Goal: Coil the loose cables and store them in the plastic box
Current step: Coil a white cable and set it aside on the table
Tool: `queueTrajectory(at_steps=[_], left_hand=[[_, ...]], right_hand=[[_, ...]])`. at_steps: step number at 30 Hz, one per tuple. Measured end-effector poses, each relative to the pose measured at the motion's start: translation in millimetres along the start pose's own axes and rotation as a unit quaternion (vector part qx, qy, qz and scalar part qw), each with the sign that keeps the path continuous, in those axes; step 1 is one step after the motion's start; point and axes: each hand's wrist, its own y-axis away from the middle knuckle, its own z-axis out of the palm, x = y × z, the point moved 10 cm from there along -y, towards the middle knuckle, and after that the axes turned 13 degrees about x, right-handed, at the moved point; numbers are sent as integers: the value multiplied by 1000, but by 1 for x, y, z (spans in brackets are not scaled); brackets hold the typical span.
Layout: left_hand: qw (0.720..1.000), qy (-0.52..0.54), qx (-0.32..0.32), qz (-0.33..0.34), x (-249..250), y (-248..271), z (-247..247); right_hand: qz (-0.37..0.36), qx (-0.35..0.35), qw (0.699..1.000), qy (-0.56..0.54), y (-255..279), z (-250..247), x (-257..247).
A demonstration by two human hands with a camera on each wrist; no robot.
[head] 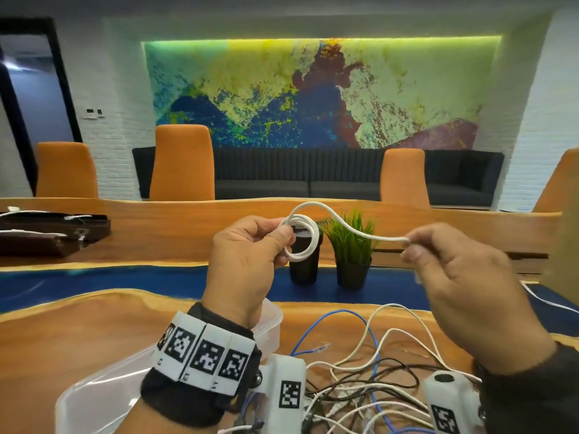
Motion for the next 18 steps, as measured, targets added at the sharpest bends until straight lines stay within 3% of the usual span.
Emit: queueTrajectory(at_steps=[3,5,6,7,9,12,16,18], left_hand=[[988,102,-94,-66,5,17,23],[973,144,-158,-90,10,33,41],[968,145,-183,-89,10,41,49],[966,139,-202,-84,11,47,55],[965,125,-220,-70,10,56,63],[969,123,-208,-51,7,55,63],[971,138,-194,-18,8,54,64],[973,146,-176,11,11,54,63]], right_hand=[[9,-7,1000,28,2,11,8],[93,22,994,-52,3,11,17],[164,38,977,-131,6,12,25],[240,48,945,-215,10,16,32],[374,47,854,-359,19,28,38],[481,-2,725,-493,31,47,31],[487,-164,661,-547,49,73,-1],[488,-204,615,-584,57,80,-10]])
